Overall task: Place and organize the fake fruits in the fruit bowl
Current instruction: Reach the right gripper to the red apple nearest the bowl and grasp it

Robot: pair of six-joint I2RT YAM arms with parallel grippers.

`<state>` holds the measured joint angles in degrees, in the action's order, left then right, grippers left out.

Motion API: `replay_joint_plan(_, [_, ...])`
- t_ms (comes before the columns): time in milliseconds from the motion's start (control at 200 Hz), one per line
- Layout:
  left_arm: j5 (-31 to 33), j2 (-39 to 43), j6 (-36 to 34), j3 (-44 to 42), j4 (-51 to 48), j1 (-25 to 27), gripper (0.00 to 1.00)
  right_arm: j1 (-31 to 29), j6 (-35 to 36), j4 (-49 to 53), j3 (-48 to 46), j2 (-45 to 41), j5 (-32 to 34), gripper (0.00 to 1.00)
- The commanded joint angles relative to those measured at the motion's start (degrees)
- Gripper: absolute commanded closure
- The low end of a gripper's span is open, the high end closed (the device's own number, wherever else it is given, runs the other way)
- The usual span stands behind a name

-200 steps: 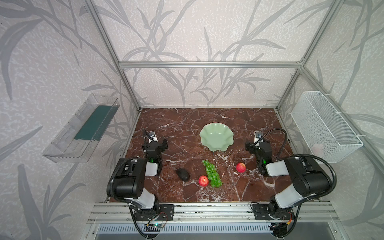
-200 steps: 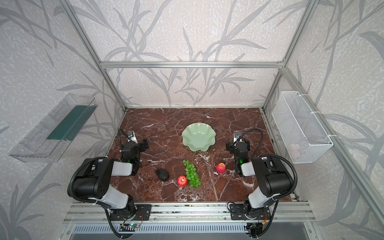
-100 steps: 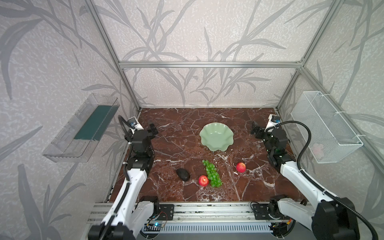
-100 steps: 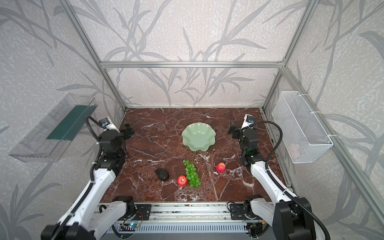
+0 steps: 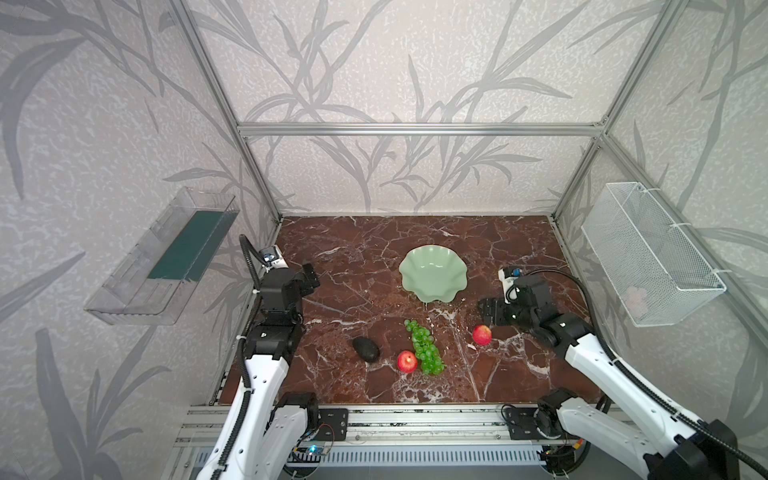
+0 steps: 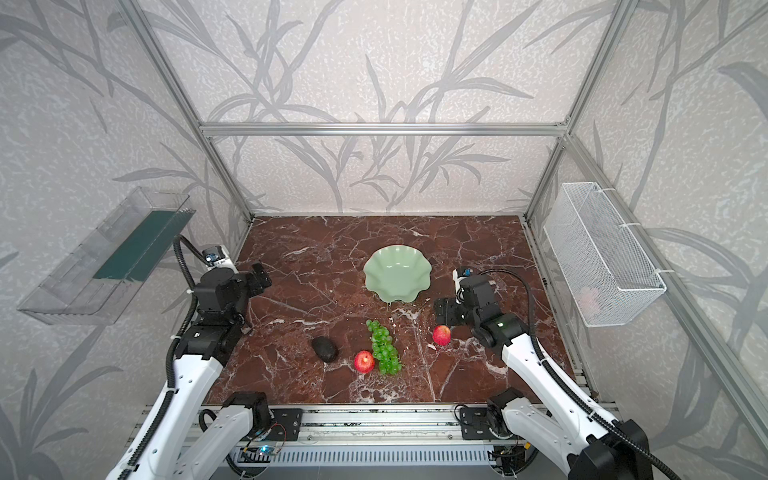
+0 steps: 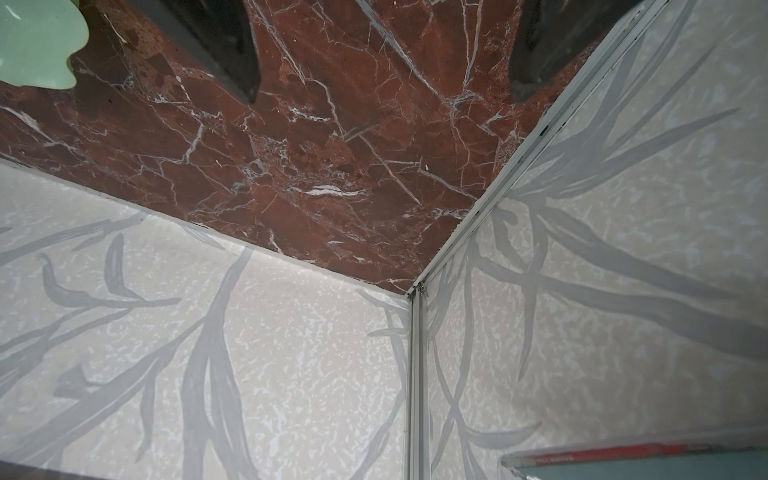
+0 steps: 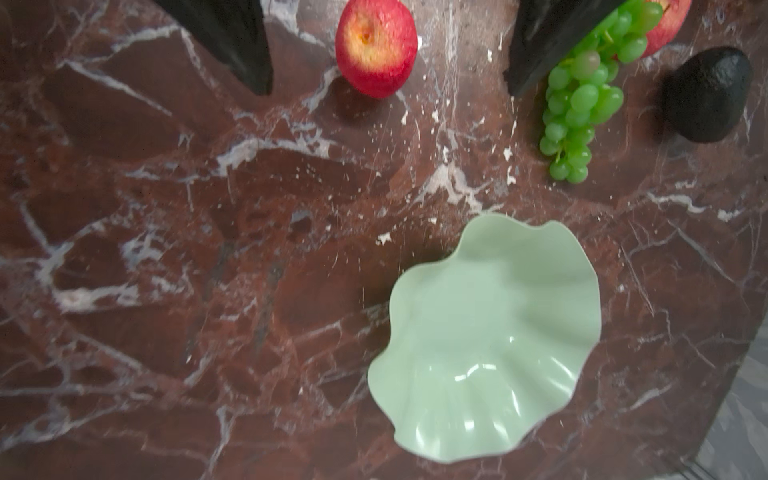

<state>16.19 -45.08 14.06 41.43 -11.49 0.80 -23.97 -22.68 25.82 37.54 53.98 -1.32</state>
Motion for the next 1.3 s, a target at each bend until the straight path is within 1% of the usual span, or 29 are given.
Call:
replay_joint_plan(0, [-2.4,0.8,0.7,1.9,-2.6,0.1,0.07,-2.2,-5.0,5.7,-2.7,-1.5,0.7,0.14])
replay_joint_plan(190, [-3.5,0.8,1.4,1.9,-2.6,0.1,0.07,-4.6,-8.6,3.5,-4.8,0.2,0.8,0.14])
replay_joint_plan(375, [-3.6,0.9,1.8,1.7,-2.6,0.1,0.06,-6.2,-10.3,0.1,-5.6,4.8,1.8,0.15])
replay_joint_plan(640, [-4.3,0.7,2.2,1.5,-2.2,0.1,0.06,-6.8,-11.3,-4.6,-5.7,10.0,1.8,0.22])
replay_joint_plan(790, [-3.9,0.8,2.1,1.4,-2.0,0.1,0.06,-7.4,-11.6,-4.1,-5.6,11.8,2.3,0.24])
replay_joint_plan(900, [-3.9,0.9,2.1,1.5,-2.0,0.1,0.06,-7.9,-12.4,-3.2,-6.3,11.9,4.2,0.26])
replay_joint_plan(1090, [-3.9,1.0,2.2,1.2,-1.7,0.1,0.06,-8.2,-12.8,-4.4,-7.6,11.8,5.6,0.33])
replay_joint_plan(1295, [-4.0,1.1,2.1,1.1,-1.6,0.1,0.06,-8.1,-11.2,-4.8,-7.4,12.9,6.9,0.45])
